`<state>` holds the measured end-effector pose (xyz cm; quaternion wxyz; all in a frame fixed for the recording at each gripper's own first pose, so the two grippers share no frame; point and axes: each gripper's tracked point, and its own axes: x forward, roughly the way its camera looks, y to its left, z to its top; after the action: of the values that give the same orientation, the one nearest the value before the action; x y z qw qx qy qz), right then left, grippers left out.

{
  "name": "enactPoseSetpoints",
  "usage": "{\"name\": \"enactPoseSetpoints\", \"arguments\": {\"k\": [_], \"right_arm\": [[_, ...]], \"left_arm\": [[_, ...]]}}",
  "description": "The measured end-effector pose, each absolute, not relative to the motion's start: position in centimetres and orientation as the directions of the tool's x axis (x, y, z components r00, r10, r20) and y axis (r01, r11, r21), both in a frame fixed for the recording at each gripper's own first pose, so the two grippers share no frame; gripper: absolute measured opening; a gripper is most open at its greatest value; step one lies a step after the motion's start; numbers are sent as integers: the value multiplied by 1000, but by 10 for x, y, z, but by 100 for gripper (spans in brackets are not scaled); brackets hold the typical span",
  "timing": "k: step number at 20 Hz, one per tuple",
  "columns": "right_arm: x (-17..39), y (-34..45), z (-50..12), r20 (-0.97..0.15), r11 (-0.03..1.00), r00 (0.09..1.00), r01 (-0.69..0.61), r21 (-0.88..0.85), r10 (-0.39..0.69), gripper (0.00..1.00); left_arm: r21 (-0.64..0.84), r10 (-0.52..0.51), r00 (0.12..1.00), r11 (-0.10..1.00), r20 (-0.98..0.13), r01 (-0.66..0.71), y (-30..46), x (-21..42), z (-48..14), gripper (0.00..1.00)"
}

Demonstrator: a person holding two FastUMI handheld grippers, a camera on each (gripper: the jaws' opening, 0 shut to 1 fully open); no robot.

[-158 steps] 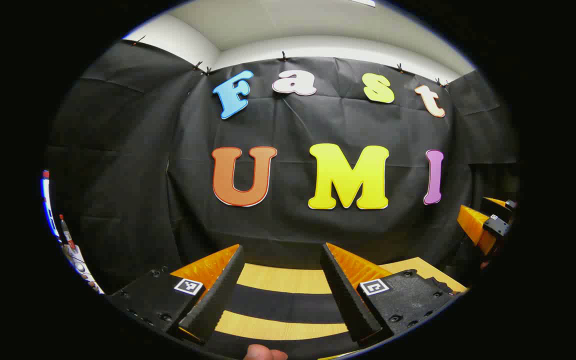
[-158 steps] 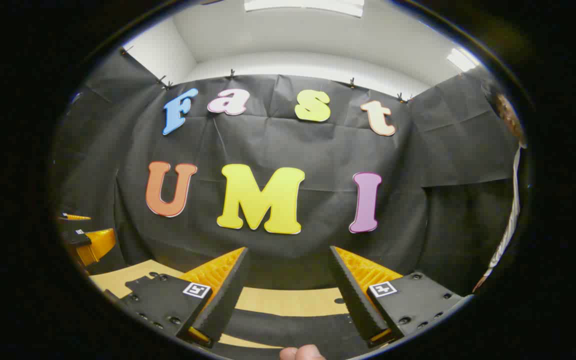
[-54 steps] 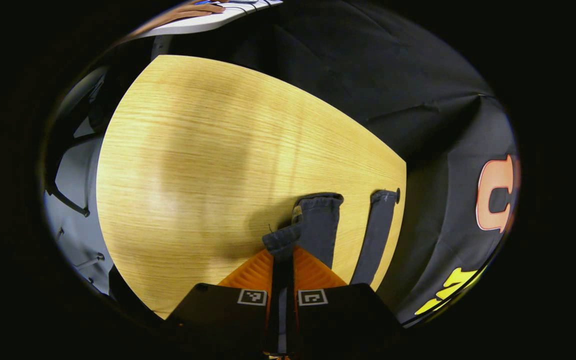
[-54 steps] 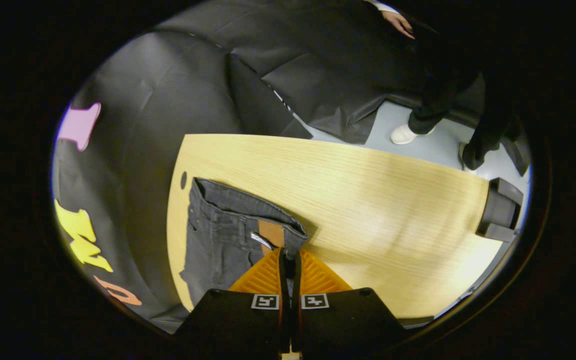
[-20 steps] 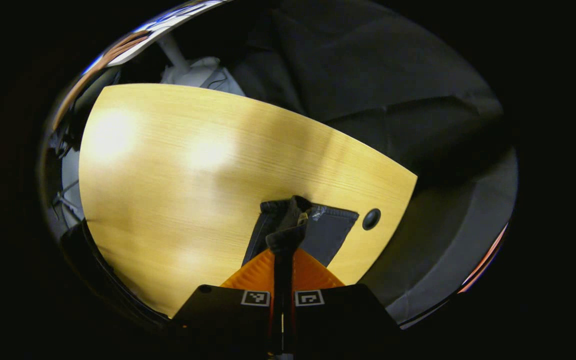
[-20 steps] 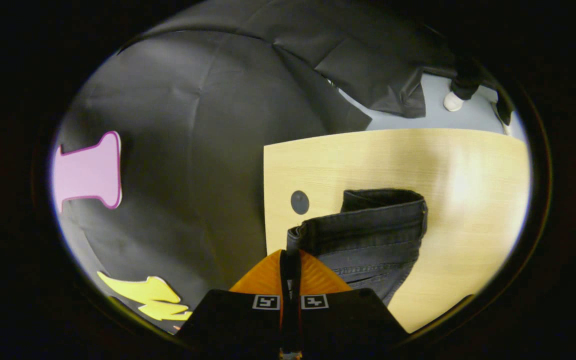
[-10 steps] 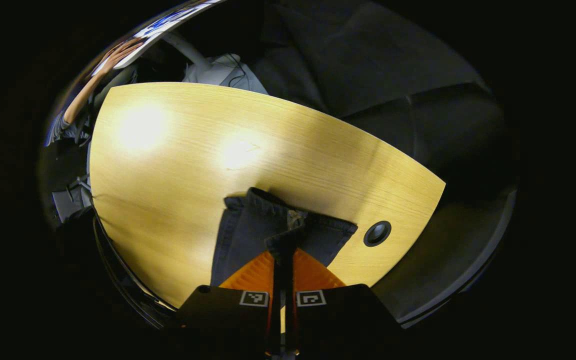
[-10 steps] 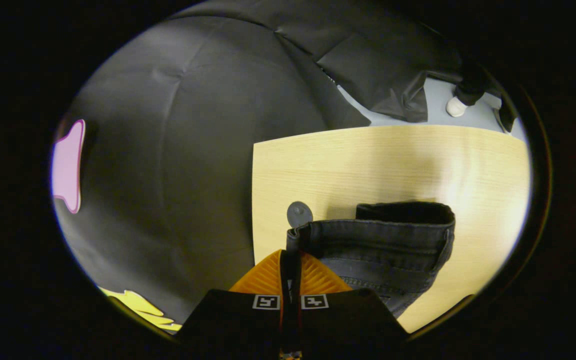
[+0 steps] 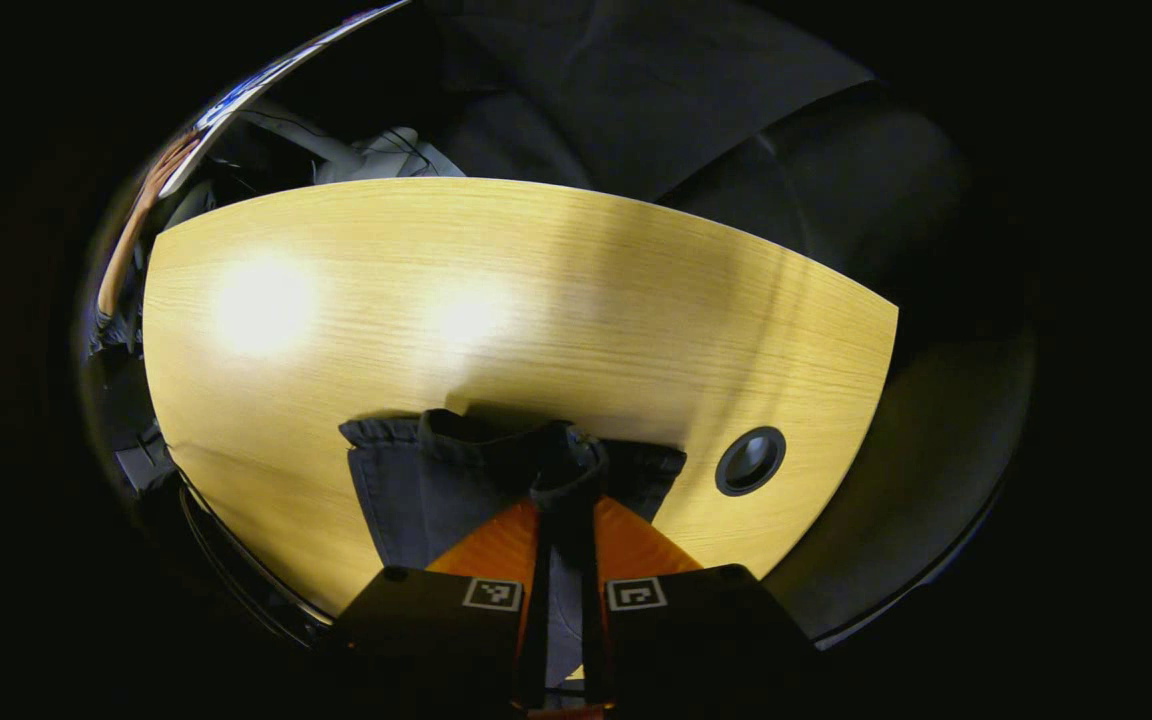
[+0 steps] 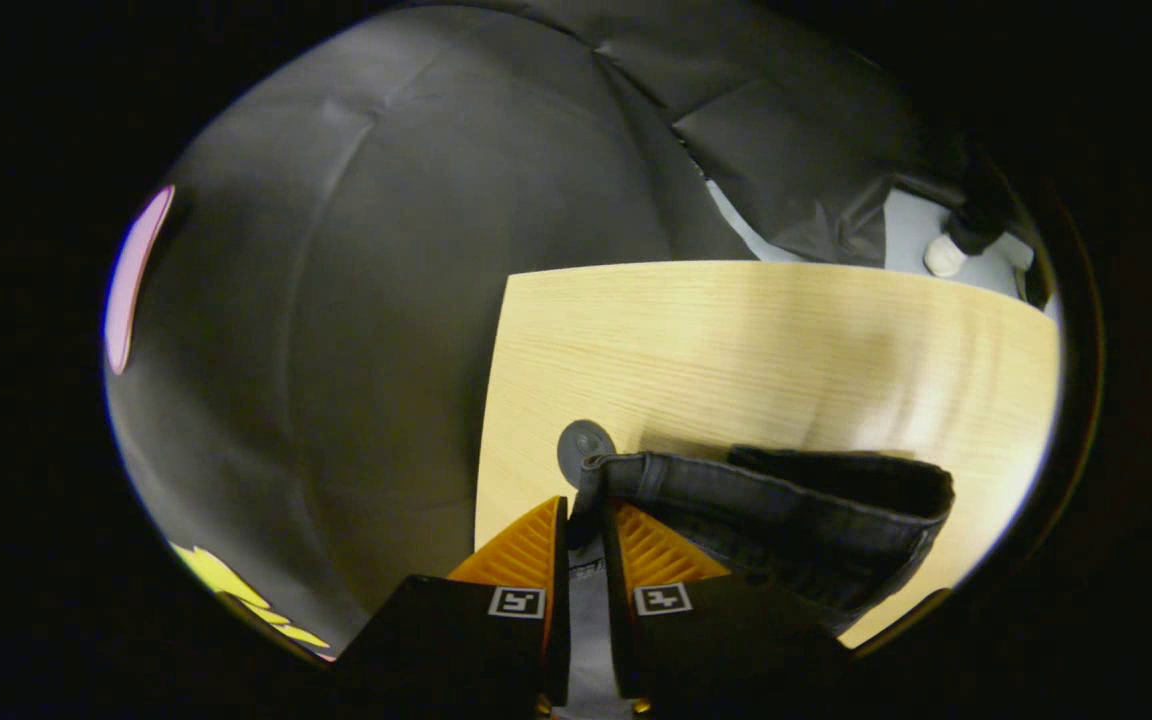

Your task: Grasp the waist and the cuffs of the jeans and fold them to make the two legs overlap; first hold the waist and fold one-third of the jeans toward the cuffs, then hold the cuffs and fold the remaining one-third in the same direction to finish folding.

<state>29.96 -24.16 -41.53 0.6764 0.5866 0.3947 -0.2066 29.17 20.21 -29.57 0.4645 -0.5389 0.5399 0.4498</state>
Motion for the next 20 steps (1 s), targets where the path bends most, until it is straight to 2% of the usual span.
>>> {"name": "enactPoseSetpoints", "arguments": {"k": [1, 2, 3, 4, 5, 6, 7, 8, 10, 11, 12, 13, 14, 15, 16, 17, 20], "right_arm": [[301, -244, -413, -768, 245, 617, 728, 640, 172, 11], [303, -247, -413, -766, 266, 623, 720, 641, 157, 17], [304, -250, -412, -761, 279, 632, 711, 645, 149, 27], [304, -250, -409, -763, 290, 631, 710, 642, 144, 29], [303, -250, -407, -759, 296, 635, 704, 645, 143, 44], [301, -246, -403, -754, 308, 641, 694, 650, 147, 45], [294, -242, -398, -756, 334, 637, 687, 646, 152, 47], [289, -237, -392, -753, 363, 639, 672, 646, 158, 63], [273, -230, -365, -743, 445, 652, 626, 641, 154, 76], [264, -226, -351, -733, 486, 664, 597, 639, 148, 84], [253, -220, -335, -720, 526, 679, 563, 637, 145, 89], [242, -215, -317, -707, 573, 694, 525, 629, 139, 90], [231, -208, -302, -690, 622, 712, 482, 617, 133, 82], [219, -202, -287, -671, 672, 731, 435, 600, 125, 82], [210, -196, -271, -646, 717, 754, 385, 581, 119, 82], [197, -190, -251, -621, 761, 776, 337, 555, 109, 90], [151, -166, -191, -527, 860, 844, 195, 471, 97, 89]], "left_arm": [[-9, -160, 2, 41, -987, -999, 207, 291, -288, 28], [-7, -144, -5, 83, -990, -997, 213, 290, -288, 34], [-2, -124, -18, 153, -992, -988, 213, 290, -281, 49], [-17, -101, -2, 189, -995, -982, 225, 287, -279, 39], [-41, -77, 27, 192, -997, -981, 229, 291, -274, 58], [-58, -67, 46, 190, -997, -980, 230, 291, -268, 59], [-73, -69, 60, 200, -996, -977, 229, 289, -258, 71], [-103, -74, 88, 228, -993, -968, 227, 290, -249, 75], [-213, -50, 209, 340, -977, -916, 223, 296, -220, 75], [-262, -36, 271, 400, -962, -878, 219, 296, -202, 88], [-328, -39, 349, 447, -936, -832, 209, 294, -182, 76], [-383, -34, 421, 483, -907, -787, 199, 291, -160, 77], [-429, -28, 487, 518, -873, -740, 190, 284, -139, 77], [-465, -19, 549, 559, -835, -687, 181, 278, -116, 89], [-497, -15, 613, 601, -790, -626, 170, 270, -92, 77], [-523, -11, 673, 640, -739, -563, 158, 260, -71, 77], [-562, -24, 842, 755, -538, -338, 121, 225, -11, 77]]}}
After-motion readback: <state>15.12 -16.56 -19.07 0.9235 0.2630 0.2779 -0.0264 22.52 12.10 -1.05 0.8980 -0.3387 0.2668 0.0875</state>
